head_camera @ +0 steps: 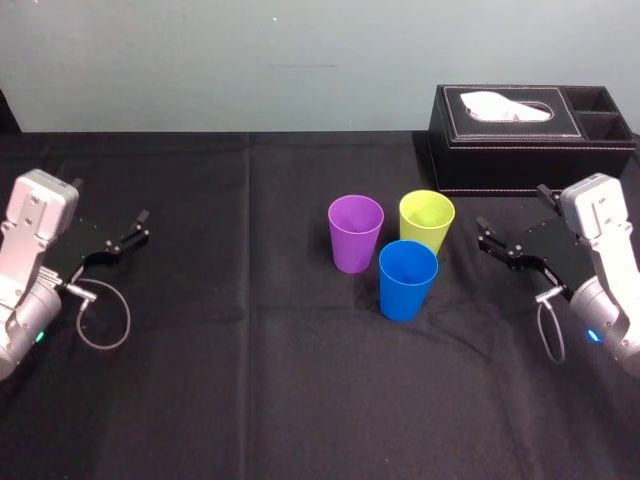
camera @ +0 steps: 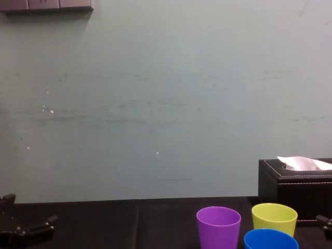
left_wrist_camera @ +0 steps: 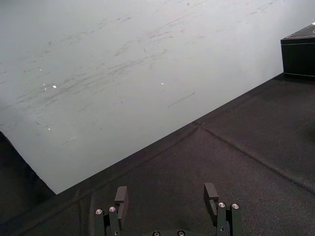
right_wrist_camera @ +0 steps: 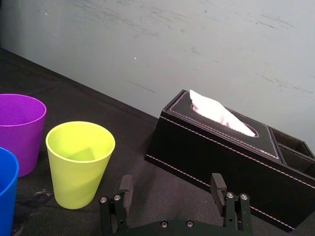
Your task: Stack the three plastic cups sequentially using one hand.
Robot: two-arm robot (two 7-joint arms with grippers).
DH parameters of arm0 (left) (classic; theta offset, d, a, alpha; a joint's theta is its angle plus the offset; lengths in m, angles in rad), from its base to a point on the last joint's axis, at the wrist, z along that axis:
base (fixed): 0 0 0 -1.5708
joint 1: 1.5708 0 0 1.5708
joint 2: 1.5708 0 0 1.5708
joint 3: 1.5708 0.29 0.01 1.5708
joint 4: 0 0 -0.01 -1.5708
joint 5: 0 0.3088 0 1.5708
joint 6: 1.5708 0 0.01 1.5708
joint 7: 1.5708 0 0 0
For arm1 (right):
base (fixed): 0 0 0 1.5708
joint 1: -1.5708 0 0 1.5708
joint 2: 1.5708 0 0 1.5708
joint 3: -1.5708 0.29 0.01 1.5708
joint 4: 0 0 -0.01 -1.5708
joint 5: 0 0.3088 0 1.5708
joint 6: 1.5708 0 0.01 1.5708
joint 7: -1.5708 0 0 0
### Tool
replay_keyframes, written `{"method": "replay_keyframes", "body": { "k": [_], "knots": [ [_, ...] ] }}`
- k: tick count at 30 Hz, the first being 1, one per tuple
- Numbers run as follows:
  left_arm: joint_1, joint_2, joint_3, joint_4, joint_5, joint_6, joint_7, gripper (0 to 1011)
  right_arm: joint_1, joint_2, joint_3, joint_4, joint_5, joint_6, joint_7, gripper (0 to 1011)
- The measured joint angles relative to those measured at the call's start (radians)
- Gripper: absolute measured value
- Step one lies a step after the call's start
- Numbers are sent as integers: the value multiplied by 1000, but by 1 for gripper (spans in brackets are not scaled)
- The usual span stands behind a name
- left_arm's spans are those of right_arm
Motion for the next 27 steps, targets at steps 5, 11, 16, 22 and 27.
{"method": "replay_keyframes", "body": {
  "k": [5,11,16,22,27],
  "knots": [
    [0,0,0,0,0,0,0,1011,0,0,0,0,0,0,0,1003],
    [0,0,0,0,0,0,0,1011,0,0,0,0,0,0,0,1003],
    [0,0,0,0,0,0,0,1011,0,0,0,0,0,0,0,1003],
    [0,0,0,0,0,0,0,1011,0,0,0,0,0,0,0,1003],
    [0,0,0,0,0,0,0,1011,0,0,0,0,0,0,0,1003]
  ]
}}
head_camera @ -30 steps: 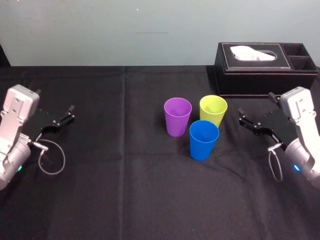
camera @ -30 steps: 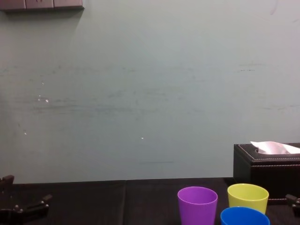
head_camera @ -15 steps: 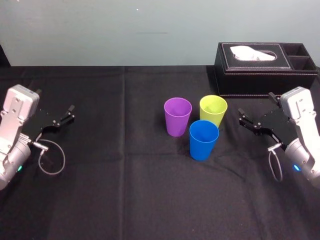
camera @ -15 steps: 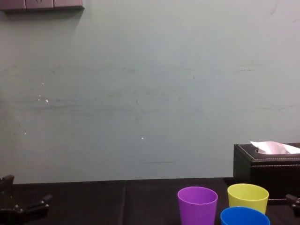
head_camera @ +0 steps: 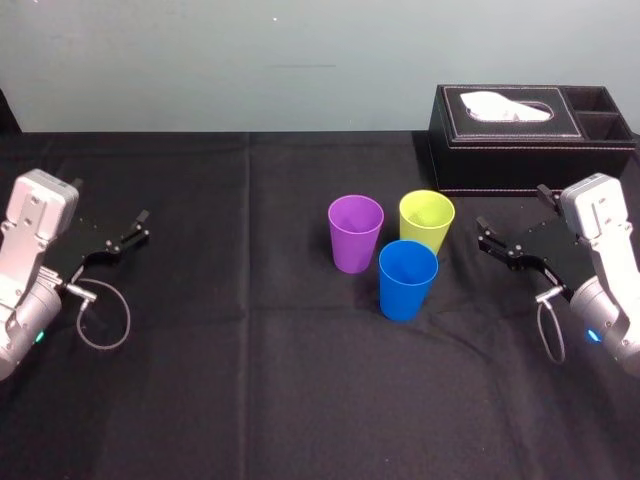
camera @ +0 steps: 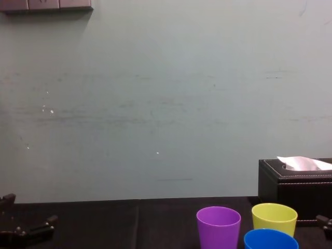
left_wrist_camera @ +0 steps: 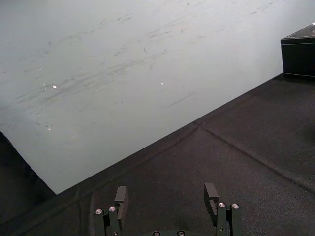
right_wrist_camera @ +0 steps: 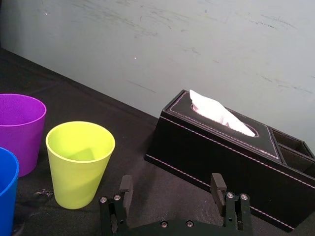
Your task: Stack the three plastic cups sequentially using one hand.
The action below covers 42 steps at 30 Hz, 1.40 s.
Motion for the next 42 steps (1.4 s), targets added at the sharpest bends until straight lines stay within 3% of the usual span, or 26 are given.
{"method": "replay_keyframes", "body": {
  "k": [8,19,29,42],
  "knots": [
    [0,0,0,0,0,0,0,1011,-41,13,37,-51,17,10,3,1003],
    [0,0,0,0,0,0,0,1011,-148,80,124,-216,75,55,40,1003],
    [0,0,0,0,0,0,0,1012,-254,168,205,-360,161,78,155,1003],
    [0,0,0,0,0,0,0,1011,-300,205,236,-402,287,115,356,1003]
  ]
}}
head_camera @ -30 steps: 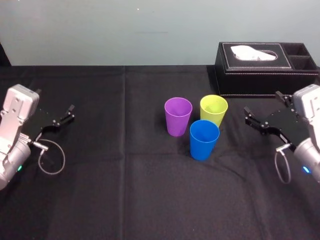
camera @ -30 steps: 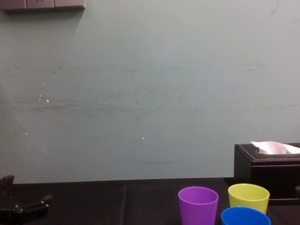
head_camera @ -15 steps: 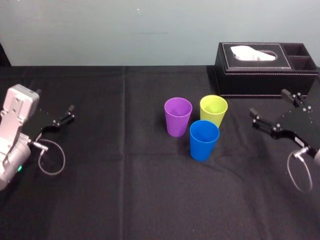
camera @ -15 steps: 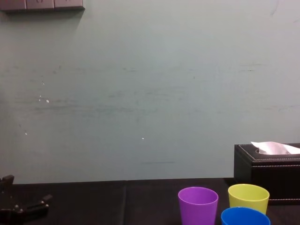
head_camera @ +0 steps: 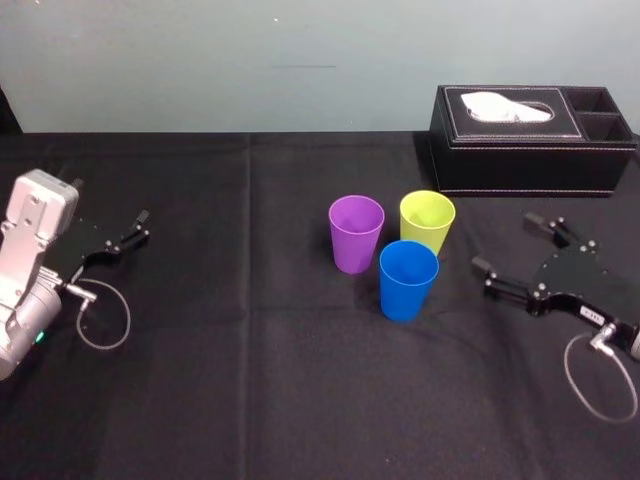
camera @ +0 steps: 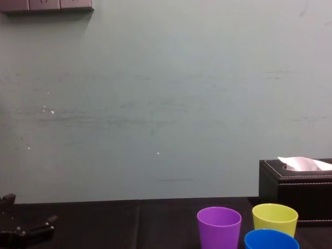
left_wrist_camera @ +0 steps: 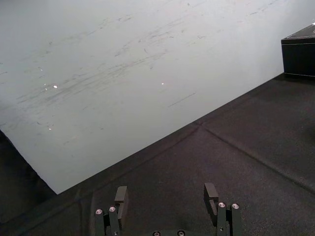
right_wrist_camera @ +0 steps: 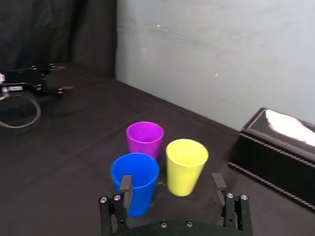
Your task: Stack the three plastic cups sequentially using one hand.
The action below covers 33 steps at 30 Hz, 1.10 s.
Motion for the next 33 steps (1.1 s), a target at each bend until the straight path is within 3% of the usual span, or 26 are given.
{"method": "replay_keyframes", "body": {
  "k": [8,19,33],
  "knots": [
    [0,0,0,0,0,0,0,1011,-9,-22,-16,6,-3,21,36,1003],
    [0,0,0,0,0,0,0,1011,4,-73,-63,42,-76,46,41,1003],
    [0,0,0,0,0,0,0,1011,43,-164,-91,105,-137,53,43,1003]
  ]
}}
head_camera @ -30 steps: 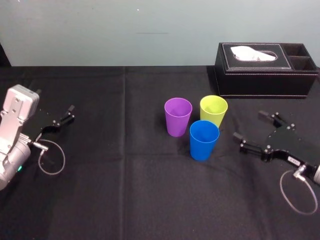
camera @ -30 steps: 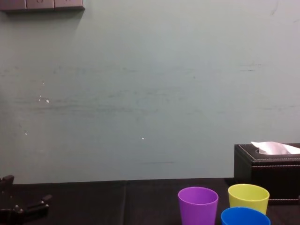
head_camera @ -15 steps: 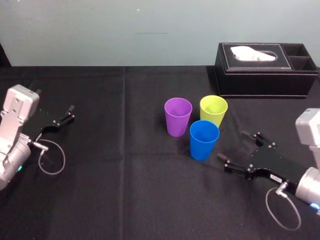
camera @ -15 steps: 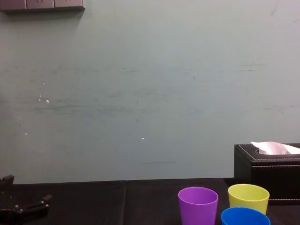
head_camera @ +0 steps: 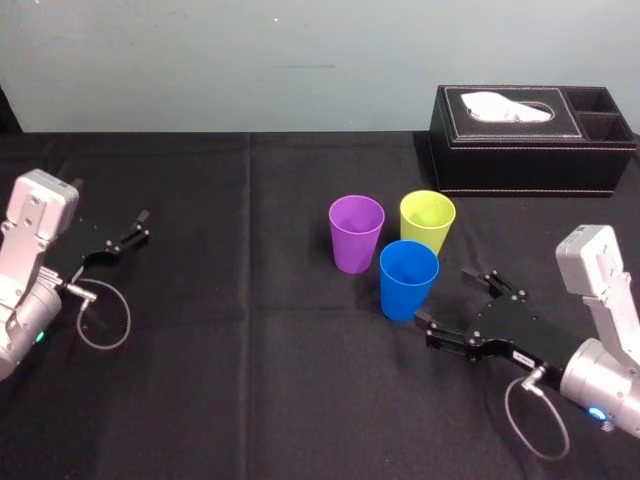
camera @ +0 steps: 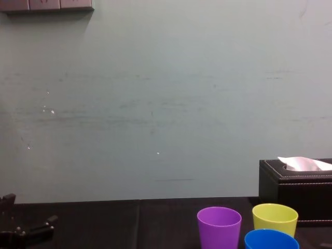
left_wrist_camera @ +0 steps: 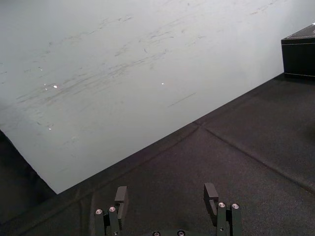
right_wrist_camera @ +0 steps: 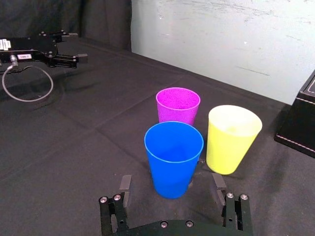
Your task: Stack the three plastic cups sequentially using one hand.
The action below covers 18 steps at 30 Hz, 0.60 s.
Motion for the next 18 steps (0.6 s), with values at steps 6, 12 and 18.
{"method": "replay_keyframes", "body": {
  "k": [6,12,18],
  "knots": [
    [0,0,0,0,0,0,0,1011,19,-33,-5,24,-24,5,1,1003],
    [0,0,0,0,0,0,0,1011,33,-61,-6,45,-44,10,5,1003],
    [0,0,0,0,0,0,0,1011,48,-87,-2,65,-57,16,13,1003]
  ]
}}
